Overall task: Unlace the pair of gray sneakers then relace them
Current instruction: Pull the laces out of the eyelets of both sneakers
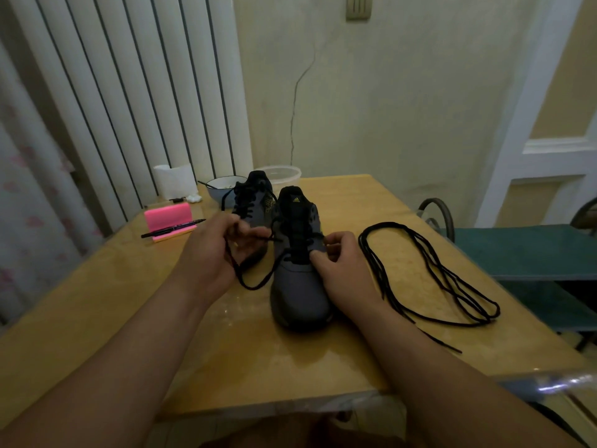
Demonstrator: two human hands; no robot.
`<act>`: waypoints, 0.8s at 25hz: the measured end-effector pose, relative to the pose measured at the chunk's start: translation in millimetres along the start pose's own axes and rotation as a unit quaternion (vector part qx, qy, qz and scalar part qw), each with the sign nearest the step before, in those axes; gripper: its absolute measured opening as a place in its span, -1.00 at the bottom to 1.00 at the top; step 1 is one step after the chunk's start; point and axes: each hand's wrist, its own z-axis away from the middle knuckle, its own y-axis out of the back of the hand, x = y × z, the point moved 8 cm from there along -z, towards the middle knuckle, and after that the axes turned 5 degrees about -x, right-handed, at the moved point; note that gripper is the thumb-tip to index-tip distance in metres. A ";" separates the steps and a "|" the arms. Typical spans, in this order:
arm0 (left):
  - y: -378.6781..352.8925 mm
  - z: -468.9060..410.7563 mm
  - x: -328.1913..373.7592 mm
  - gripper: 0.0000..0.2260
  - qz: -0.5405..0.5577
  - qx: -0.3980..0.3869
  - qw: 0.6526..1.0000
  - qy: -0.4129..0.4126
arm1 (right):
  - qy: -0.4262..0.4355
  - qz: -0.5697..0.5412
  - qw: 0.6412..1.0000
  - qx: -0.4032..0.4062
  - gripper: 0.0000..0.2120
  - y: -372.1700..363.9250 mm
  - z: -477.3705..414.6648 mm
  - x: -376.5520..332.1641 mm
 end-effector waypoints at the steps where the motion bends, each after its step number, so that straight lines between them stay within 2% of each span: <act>1: 7.7 -0.7 -0.7 -0.74 0.048 0.016 0.999 0.003 | -0.001 -0.003 1.000 -0.004 -0.71 -0.3 0.4 0.5; 2: 14.4 -2.2 0.5 -0.72 0.014 0.027 1.000 -0.001 | -0.001 -0.006 1.000 -0.007 -0.71 -0.9 0.8 1.0; 3: 17.1 -3.9 2.4 -0.72 -0.098 0.026 0.995 -0.011 | -0.001 -0.007 1.000 -0.008 -0.71 -1.2 0.5 2.0; 4: 12.8 -3.1 3.9 -0.75 -0.255 0.015 0.967 -0.015 | -0.001 -0.008 1.000 -0.006 -0.71 -0.9 0.4 2.5; 6: -2.7 -1.3 -3.3 -0.78 -0.529 -0.032 0.848 -0.006 | -0.001 -0.015 1.000 0.000 -0.70 -0.7 -0.6 3.4; 7: -8.6 -1.6 -10.0 -0.76 -0.594 -0.059 0.803 -0.002 | -0.002 -0.021 1.000 0.002 -0.70 -0.8 -1.0 3.4; 8: -12.8 -1.0 -14.2 -0.74 -0.602 -0.079 0.794 0.004 | -0.003 -0.023 1.000 0.002 -0.70 -1.3 -1.1 3.1; 10: -13.6 -0.6 -14.2 -0.70 -0.539 -0.093 0.837 0.014 | -0.005 -0.019 1.000 0.003 -0.69 -0.9 0.2 2.4; 12: -8.1 2.1 -5.0 -0.74 -0.454 -0.058 0.889 0.000 | -0.007 -0.013 1.000 0.002 -0.69 0.2 1.3 1.5; 13: -4.1 3.5 0.5 -0.78 -0.388 -0.025 0.921 -0.010 | -0.009 -0.011 1.000 0.000 -0.69 0.2 1.5 1.4; 15: 3.6 1.2 2.7 -0.80 -0.147 0.022 0.989 -0.009 | -0.010 -0.010 1.000 -0.002 -0.70 0.5 1.8 0.3; 16: 4.1 -0.6 0.4 -0.79 -0.023 0.023 0.999 -0.003 | -0.011 -0.009 1.000 -0.001 -0.71 0.7 2.2 -0.2; 17: 6.7 -2.5 -0.8 -0.77 0.054 0.023 0.998 0.001 | -0.012 -0.008 1.000 0.000 -0.72 0.6 2.3 -0.8; 18: 11.1 -4.6 -0.4 -0.75 0.080 0.025 0.996 0.002 | -0.014 -0.006 1.000 0.001 -0.74 0.4 2.2 -1.4; 20: 24.7 -7.2 1.8 -0.72 0.020 0.033 0.999 -0.007 | -0.013 -0.002 1.000 0.005 -0.78 0.2 2.0 -2.3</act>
